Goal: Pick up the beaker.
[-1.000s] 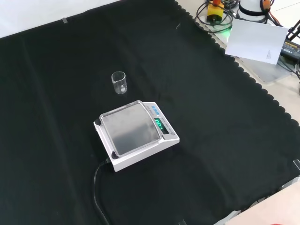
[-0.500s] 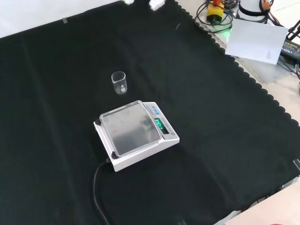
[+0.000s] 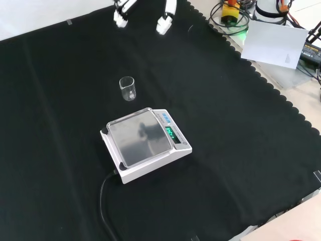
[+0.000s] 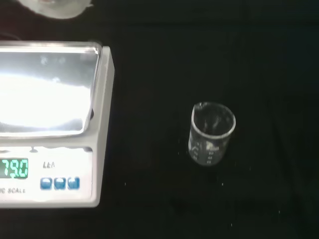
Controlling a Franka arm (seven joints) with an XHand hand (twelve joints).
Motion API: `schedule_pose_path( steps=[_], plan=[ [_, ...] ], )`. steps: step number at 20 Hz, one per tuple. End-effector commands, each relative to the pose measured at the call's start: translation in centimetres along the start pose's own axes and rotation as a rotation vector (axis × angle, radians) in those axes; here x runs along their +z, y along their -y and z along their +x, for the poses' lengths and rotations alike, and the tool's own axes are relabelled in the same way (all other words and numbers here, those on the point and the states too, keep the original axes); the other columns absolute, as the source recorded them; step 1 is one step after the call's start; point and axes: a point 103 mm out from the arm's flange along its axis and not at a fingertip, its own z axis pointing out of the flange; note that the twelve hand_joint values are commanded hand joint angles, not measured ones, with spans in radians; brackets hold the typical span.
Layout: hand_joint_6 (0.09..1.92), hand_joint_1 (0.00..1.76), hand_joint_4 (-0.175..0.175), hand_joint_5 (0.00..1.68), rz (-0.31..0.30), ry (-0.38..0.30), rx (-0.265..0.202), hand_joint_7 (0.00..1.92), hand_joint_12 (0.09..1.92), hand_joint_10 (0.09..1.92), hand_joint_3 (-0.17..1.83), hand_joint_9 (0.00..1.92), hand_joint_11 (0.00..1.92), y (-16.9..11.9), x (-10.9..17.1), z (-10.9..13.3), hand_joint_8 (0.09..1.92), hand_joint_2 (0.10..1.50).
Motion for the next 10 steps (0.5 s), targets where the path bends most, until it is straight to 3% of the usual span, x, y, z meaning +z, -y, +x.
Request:
schedule_pose_path(
  steps=[1,10],
  plan=[
    [0.15,0.67,-0.011,0.23,0.097,0.047,-0.014,0.05,1.4,0.86,0.43,0.13,0.0,-1.7,2.5,0.8,0.69,0.66],
    [0.13,0.72,-0.016,0.27,0.15,0.038,-0.035,0.07,1.41,0.86,0.44,0.16,0.0,-3.1,5.4,0.9,0.7,0.69]
  ],
)
